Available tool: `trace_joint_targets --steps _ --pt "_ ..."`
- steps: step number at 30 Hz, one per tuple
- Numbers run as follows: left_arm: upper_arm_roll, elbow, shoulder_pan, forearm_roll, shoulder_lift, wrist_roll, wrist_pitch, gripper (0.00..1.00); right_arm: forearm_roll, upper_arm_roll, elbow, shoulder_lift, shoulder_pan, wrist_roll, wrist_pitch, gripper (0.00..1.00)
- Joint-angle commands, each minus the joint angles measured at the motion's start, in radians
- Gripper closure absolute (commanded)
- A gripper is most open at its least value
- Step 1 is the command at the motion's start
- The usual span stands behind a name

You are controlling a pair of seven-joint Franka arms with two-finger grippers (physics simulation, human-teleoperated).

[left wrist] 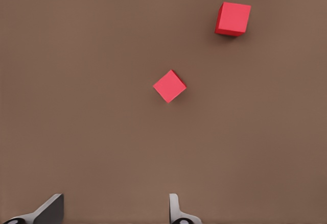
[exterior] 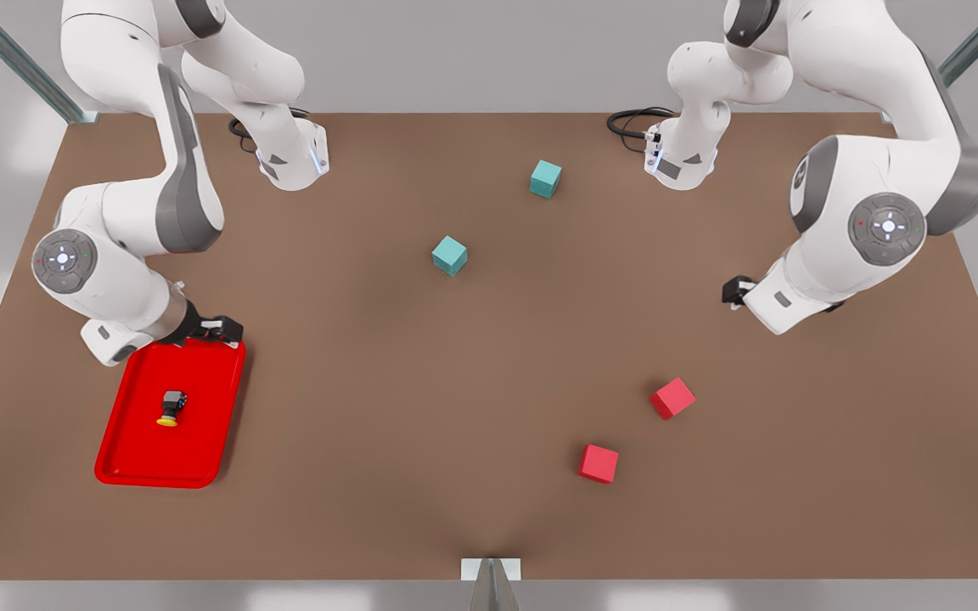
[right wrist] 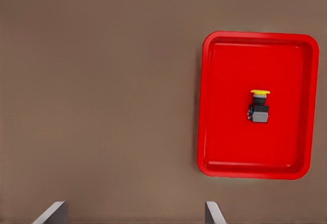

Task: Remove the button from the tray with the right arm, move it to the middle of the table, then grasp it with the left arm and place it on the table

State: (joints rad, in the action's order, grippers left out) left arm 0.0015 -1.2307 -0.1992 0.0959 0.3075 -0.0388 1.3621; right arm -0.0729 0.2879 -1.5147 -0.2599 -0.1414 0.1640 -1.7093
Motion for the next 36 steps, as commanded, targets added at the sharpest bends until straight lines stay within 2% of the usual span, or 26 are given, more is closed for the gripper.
trace_joint_targets --steps 1,5,6,7,10,12,15,18,22,24,29,36 --pt "0.000 0.000 0.000 0.001 0.002 -0.016 0.006 0.00 0.001 0.000 0.004 0.001 0.002 0.048 0.020 0.00" --pt "0.000 0.000 0.000 -0.001 0.002 -0.015 0.006 0.00 0.015 0.000 0.011 -0.059 -0.009 0.038 0.033 0.00" --pt "0.000 0.000 0.001 -0.001 0.002 -0.015 0.006 0.00 -0.001 -0.001 -0.002 -0.125 -0.033 0.016 0.028 0.00" --pt "0.000 0.000 0.001 0.001 0.002 -0.015 0.006 0.00 -0.079 -0.001 -0.009 -0.237 -0.122 -0.017 -0.051 0.00" --pt "0.000 0.000 0.003 0.001 0.002 -0.010 0.011 0.00 -0.200 -0.001 -0.012 -0.349 -0.265 -0.064 -0.265 0.00" --pt "0.000 0.000 0.003 -0.001 0.002 -0.009 0.009 0.00 -0.274 -0.003 -0.007 -0.409 -0.310 -0.092 -0.407 0.00" --pt "0.000 0.000 0.003 0.001 0.002 -0.010 0.006 0.00 -0.275 -0.003 0.140 -0.556 -0.316 -0.261 -0.458 0.00" --pt "0.000 0.000 0.001 0.001 0.002 -0.012 0.006 0.00 -0.277 -0.024 0.143 -0.611 -0.310 -0.284 -0.529 0.00" --pt "0.000 0.000 0.000 0.001 0.002 -0.010 0.005 0.00 -0.262 -0.023 0.131 -0.619 -0.308 -0.310 -0.517 0.00" --pt "0.000 0.000 -0.002 0.001 0.002 -0.013 -0.006 0.00 -0.262 -0.023 0.122 -0.608 -0.305 -0.308 -0.443 0.00" --pt "0.000 -0.001 0.000 0.001 0.007 -0.012 -0.012 0.00 -0.252 -0.015 -0.082 -0.477 -0.346 -0.282 -0.441 0.00" --pt "0.000 -0.001 -0.003 -0.001 0.005 -0.010 -0.025 0.00 -0.243 -0.015 -0.165 -0.472 -0.368 -0.245 -0.532 0.00"
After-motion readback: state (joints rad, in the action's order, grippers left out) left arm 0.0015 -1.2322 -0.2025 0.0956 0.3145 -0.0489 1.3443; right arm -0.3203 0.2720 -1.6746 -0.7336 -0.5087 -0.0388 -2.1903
